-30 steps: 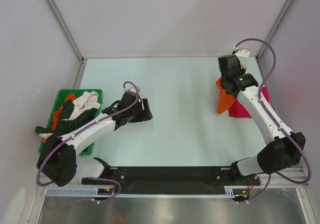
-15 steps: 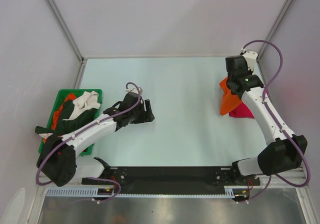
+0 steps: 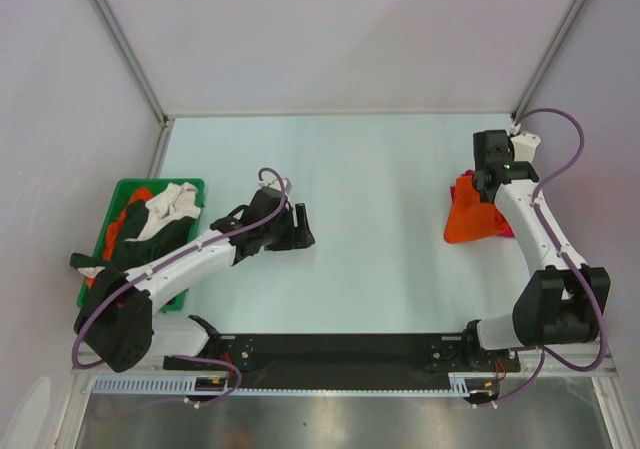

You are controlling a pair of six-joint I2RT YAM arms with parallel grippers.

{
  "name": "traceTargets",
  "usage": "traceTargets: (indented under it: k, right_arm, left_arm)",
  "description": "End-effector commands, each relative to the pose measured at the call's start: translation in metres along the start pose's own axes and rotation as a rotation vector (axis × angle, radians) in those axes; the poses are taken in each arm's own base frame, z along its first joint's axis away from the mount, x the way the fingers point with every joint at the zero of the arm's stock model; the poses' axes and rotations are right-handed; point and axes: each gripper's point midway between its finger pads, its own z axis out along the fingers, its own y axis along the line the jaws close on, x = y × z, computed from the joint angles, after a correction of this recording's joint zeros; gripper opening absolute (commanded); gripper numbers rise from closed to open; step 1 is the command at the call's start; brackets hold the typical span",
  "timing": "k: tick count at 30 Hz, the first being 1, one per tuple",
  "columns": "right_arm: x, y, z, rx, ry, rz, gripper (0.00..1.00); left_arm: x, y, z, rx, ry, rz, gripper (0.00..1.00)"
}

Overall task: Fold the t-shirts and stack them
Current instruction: Put the neatly folded tshirt into the corner of the board with the right arm

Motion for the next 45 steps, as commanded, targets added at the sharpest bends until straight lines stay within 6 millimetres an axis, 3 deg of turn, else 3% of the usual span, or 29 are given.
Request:
traceTargets:
  k: [1,8,16,20,21,30,37,40,45]
  right_arm:
    - [0.004,-0.007,0.003,0.020,0.007,0.037,0.00]
    - [-0.002,-0.001,0.001,-0.008,-0.006,0.048,0.00]
    - [-0.043,0.062,-0.041,-0.186,-0.138,0.023,0.00]
    - [-0.057,0.088,-0.049,-0.214,-0.155,-0.009,0.00]
    - [-0.068,0.091,-0.055,-0.225,-0.173,0.002,0.00]
    - [-0.098,0.124,-0.071,-0.270,-0.225,-0.019,0.00]
    - [-0.124,0.136,-0.083,-0.292,-0.270,-0.027,0.00]
    - [-0.122,0.133,-0.075,-0.266,-0.261,-0.043,0.00]
    - [-0.099,0.114,-0.051,-0.214,-0.210,-0.040,0.00]
  left_arm:
    - [-0.007,-0.017,0.000,0.060,-0.013,0.021,0.73]
    - [-0.005,-0.022,0.005,0.084,0.002,0.030,0.72]
    - [-0.004,-0.027,0.007,0.101,0.011,0.035,0.73]
    - [-0.005,-0.026,0.005,0.099,0.006,0.038,0.73]
    - [-0.005,-0.025,0.005,0.097,0.006,0.038,0.73]
    - [0.000,-0.022,0.005,0.087,0.013,0.031,0.72]
    - [-0.004,-0.023,0.004,0.085,0.002,0.023,0.72]
    - [-0.004,-0.024,0.004,0.084,0.000,0.017,0.72]
    - [-0.003,-0.024,0.004,0.086,0.001,0.015,0.72]
